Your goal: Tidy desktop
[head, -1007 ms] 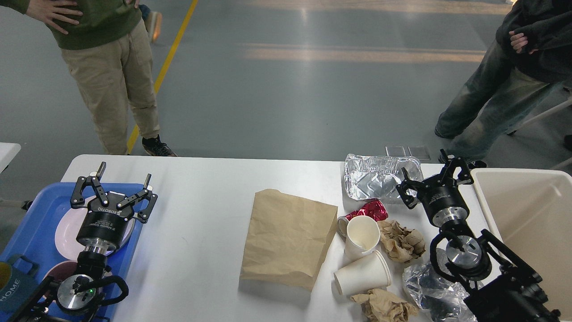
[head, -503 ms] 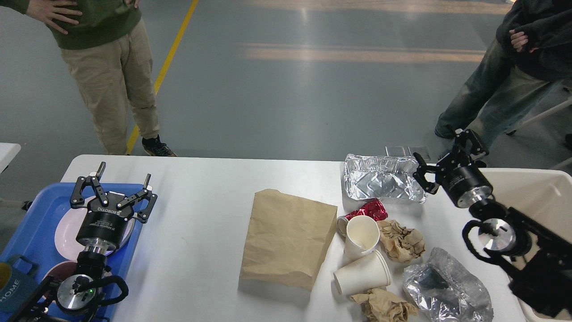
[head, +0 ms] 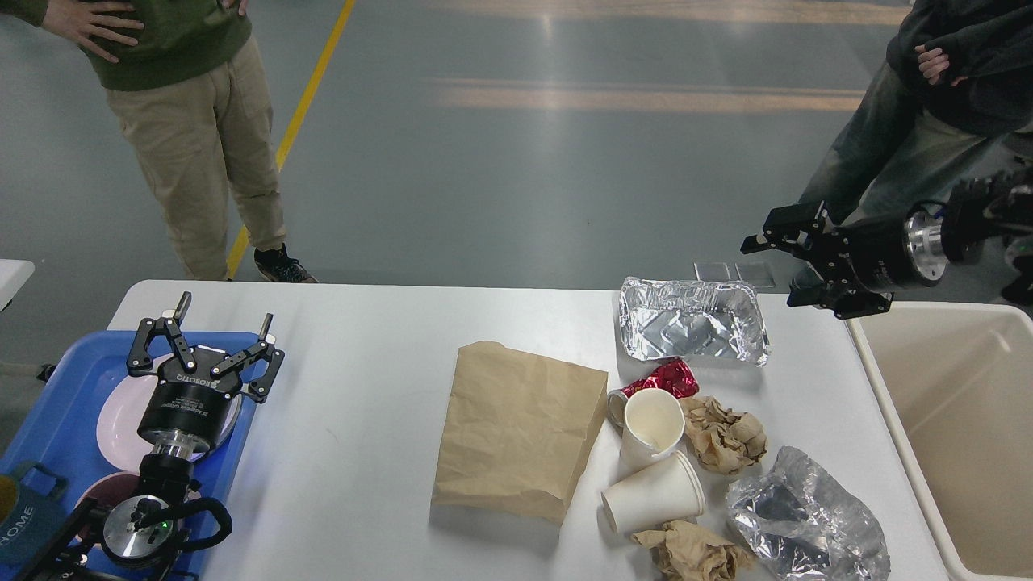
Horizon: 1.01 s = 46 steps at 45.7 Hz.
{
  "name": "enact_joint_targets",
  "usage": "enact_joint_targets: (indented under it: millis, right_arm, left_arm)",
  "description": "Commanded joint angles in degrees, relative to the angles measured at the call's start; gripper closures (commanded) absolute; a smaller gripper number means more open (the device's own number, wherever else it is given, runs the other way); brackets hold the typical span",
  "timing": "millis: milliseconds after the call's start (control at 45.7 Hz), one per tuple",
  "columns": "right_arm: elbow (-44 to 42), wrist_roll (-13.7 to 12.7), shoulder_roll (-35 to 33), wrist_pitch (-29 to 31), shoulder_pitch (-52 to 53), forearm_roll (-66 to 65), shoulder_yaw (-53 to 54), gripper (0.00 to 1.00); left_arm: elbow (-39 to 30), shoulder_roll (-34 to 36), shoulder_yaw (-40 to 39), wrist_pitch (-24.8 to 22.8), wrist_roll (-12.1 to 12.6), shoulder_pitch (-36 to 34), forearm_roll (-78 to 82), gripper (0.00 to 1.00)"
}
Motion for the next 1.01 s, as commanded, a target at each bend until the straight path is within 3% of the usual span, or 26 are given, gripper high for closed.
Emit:
enact_joint_targets:
  millis: [0,131,219,438,547,985]
  right_arm:
    - [5.2,-6.3,5.8,10.5,11.8,-0.9,-12.5,0.00]
    - [17.8,-20.5,7.7,10.1,23.5,-0.7,-17.3,0.00]
    - [26.6,-24.9,7.7,10.9,33.0,-0.5,-18.3,0.00]
    - [44.9,-25.7,8.2,11.6,52.3,0.9,-21.6,0.00]
    - [44.9,-25.7,8.8,14.4,54.4,3.3,-22.5,0.00]
    - [44.9,-25.8,5.0,13.0,49.5,3.1,-26.6,0.00]
  left_arm:
    - [0.0,0.0,0.0,0.0,-0.1,0.0,0.0,0.03]
    - [0.0,0.1,0.0,0.0,-0.1,0.0,0.0,0.03]
    - [0.0,0.1,0.0,0.0,-0.1,0.0,0.0,0.03]
    - [0.0,0.1,0.0,0.0,-0.1,0.0,0.0,0.03]
    - [0.0,0.1,-0.1,0.0,-0.1,0.0,0.0,0.03]
    - [-0.1,0.1,-0.1,-0.1,0.0,0.0,0.0,0.03]
